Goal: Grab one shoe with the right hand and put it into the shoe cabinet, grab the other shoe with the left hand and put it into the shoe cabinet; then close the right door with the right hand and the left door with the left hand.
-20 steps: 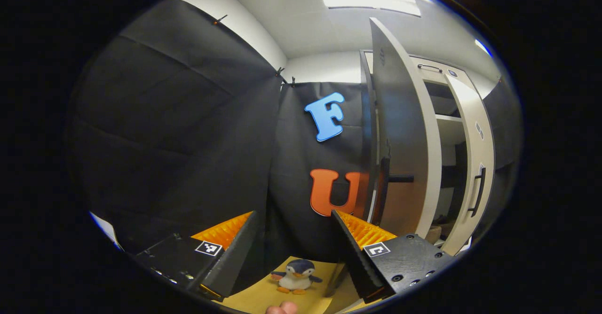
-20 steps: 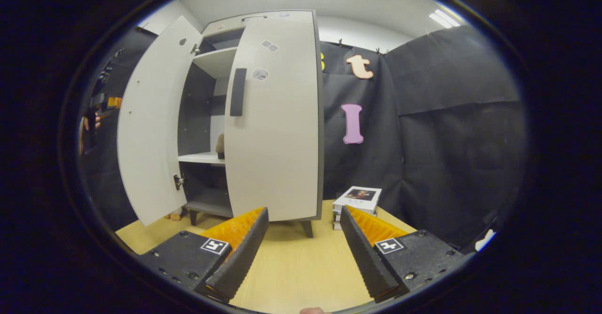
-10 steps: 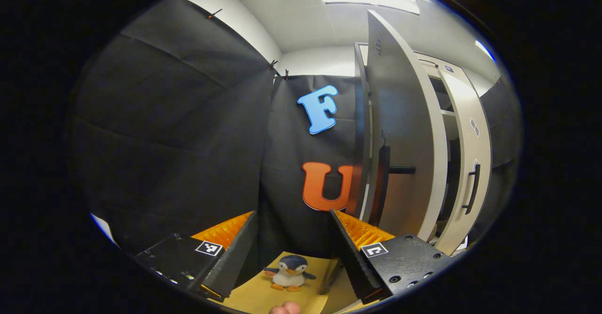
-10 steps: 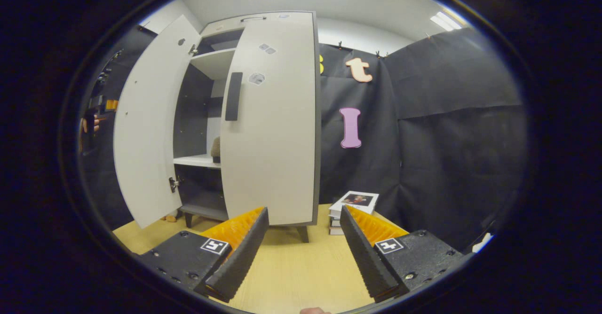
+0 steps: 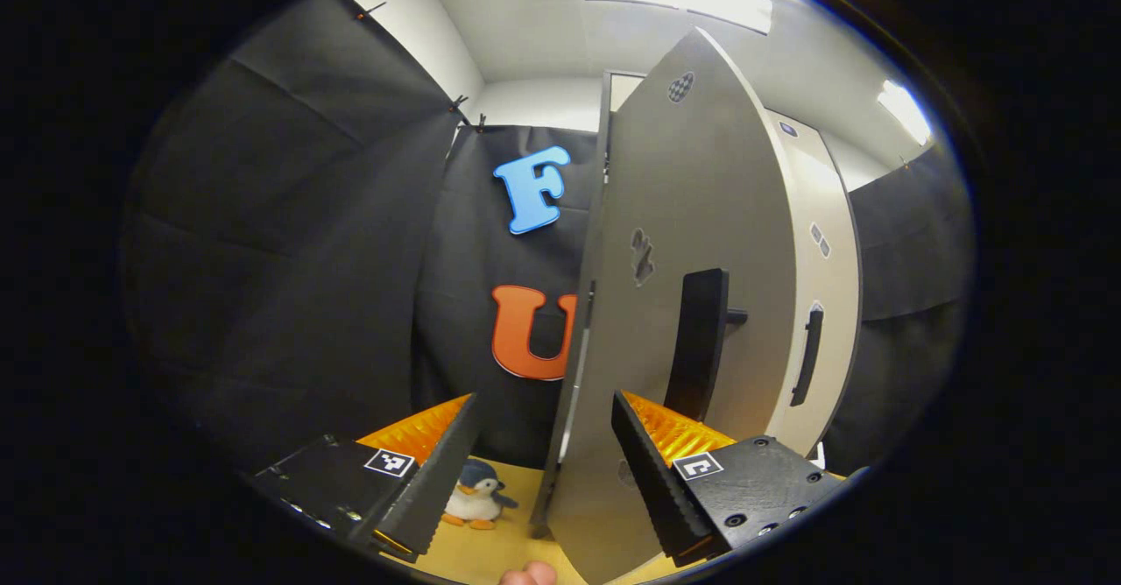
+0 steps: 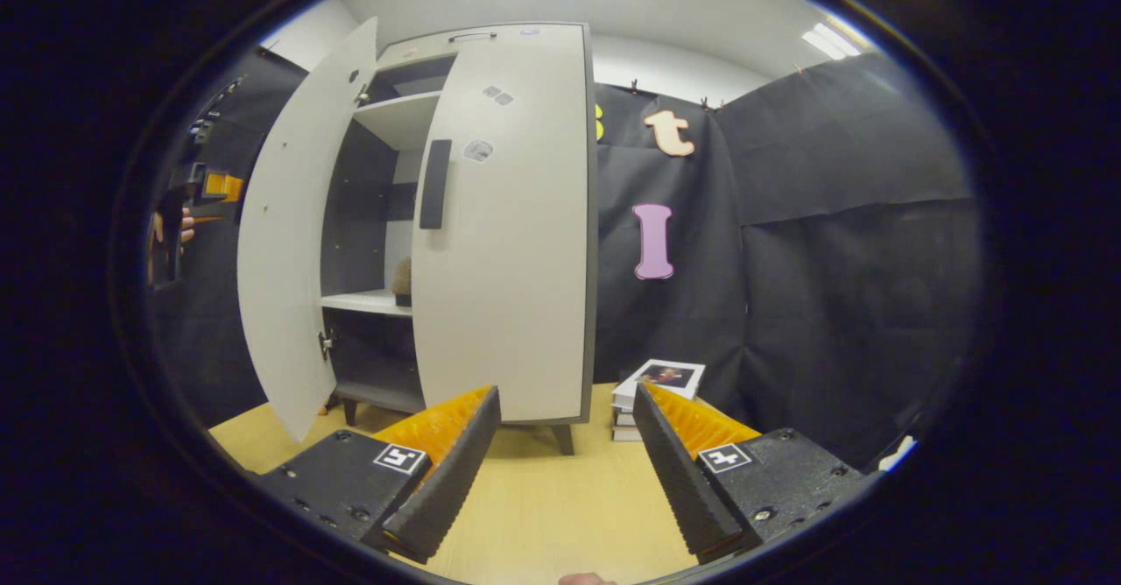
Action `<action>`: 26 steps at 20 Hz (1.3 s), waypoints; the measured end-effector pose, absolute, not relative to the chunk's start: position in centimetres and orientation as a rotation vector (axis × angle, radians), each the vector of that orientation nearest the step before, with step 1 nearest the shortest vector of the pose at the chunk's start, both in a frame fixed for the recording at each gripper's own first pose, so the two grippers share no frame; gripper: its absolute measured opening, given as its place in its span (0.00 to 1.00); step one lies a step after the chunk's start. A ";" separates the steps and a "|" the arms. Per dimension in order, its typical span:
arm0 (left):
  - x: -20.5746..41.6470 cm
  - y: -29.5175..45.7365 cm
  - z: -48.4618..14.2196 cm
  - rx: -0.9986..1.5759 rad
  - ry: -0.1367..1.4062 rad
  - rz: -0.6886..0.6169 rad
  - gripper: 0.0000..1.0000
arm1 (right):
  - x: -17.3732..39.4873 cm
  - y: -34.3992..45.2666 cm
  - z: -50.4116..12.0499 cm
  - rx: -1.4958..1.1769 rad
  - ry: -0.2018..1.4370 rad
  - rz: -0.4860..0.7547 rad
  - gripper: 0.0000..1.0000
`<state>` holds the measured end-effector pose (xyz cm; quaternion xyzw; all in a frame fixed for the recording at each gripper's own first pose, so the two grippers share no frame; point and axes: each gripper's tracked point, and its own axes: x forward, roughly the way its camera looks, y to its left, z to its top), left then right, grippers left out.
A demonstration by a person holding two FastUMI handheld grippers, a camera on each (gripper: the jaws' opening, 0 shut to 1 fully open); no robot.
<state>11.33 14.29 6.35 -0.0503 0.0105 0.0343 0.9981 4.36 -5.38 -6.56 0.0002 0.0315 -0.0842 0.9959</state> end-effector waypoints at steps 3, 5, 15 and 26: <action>12.7 11.7 6.1 -0.120 0.020 0.021 0.92 | 3.8 -6.7 -6.1 0.006 0.048 -0.202 0.97; 13.7 9.4 5.8 -0.130 0.022 -0.019 0.92 | 3.6 -7.5 -5.9 0.002 0.044 -0.221 0.98; 15.7 7.2 6.3 -0.128 -0.014 0.000 0.94 | 2.5 -8.7 -6.2 0.001 0.046 -0.261 0.98; 6.7 6.1 3.2 -0.060 0.021 0.005 0.93 | 4.0 -6.0 -7.0 0.030 0.068 -0.179 0.98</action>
